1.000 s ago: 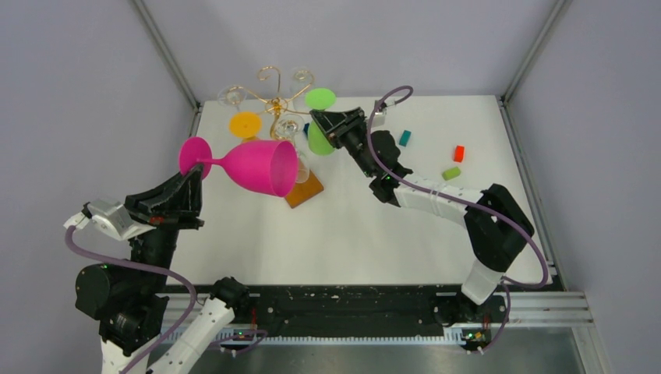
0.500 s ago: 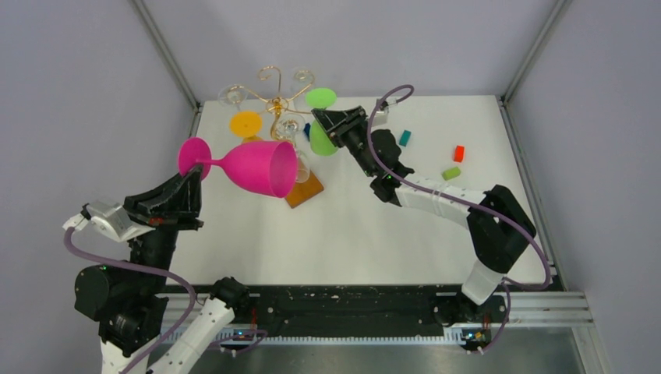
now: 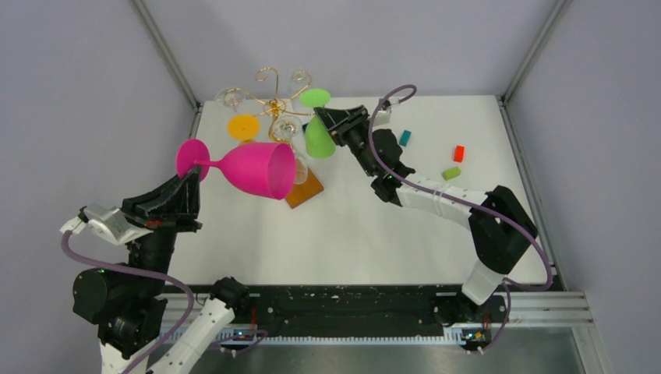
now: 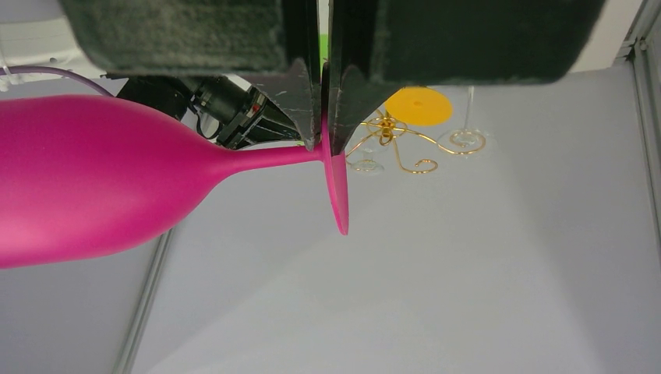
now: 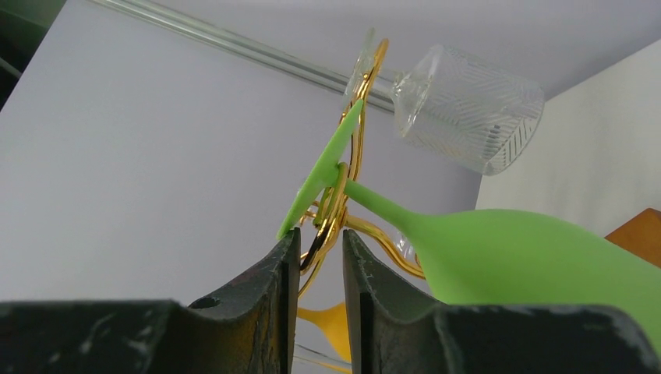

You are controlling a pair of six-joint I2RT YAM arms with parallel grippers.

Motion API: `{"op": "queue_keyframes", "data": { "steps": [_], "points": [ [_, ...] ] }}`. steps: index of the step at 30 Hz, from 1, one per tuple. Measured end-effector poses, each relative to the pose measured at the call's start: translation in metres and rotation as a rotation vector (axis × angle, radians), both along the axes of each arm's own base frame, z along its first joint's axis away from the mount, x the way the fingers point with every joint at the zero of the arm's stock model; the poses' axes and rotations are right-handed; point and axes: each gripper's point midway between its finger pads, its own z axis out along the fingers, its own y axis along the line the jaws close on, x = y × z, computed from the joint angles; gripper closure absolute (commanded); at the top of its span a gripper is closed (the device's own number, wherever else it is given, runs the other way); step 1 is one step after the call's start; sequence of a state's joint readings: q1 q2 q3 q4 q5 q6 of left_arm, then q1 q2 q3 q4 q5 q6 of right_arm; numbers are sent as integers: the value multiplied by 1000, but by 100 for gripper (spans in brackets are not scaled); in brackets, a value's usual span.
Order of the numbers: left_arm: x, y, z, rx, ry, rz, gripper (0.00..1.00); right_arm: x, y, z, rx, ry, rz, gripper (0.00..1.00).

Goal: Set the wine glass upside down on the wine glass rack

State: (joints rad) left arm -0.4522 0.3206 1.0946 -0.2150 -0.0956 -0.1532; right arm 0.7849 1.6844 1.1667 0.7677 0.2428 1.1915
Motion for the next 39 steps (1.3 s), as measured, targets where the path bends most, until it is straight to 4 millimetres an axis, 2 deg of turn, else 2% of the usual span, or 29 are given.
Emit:
{"op": "queue_keyframes", "data": {
  "steps": [5, 14, 29, 39],
  "points": [
    [0, 0, 0, 0, 0, 0, 100, 0, 0, 1, 3, -3, 0, 82],
    [0, 1, 0, 1, -1, 5, 100, -1, 1, 3, 17, -1, 8, 85],
    [-1, 4, -4, 13, 7, 22, 100, 3, 6, 4, 17, 17, 15, 78],
    [-2, 7, -4, 10, 7, 34, 100, 5, 10, 6, 45, 32, 30, 99]
  ]
}}
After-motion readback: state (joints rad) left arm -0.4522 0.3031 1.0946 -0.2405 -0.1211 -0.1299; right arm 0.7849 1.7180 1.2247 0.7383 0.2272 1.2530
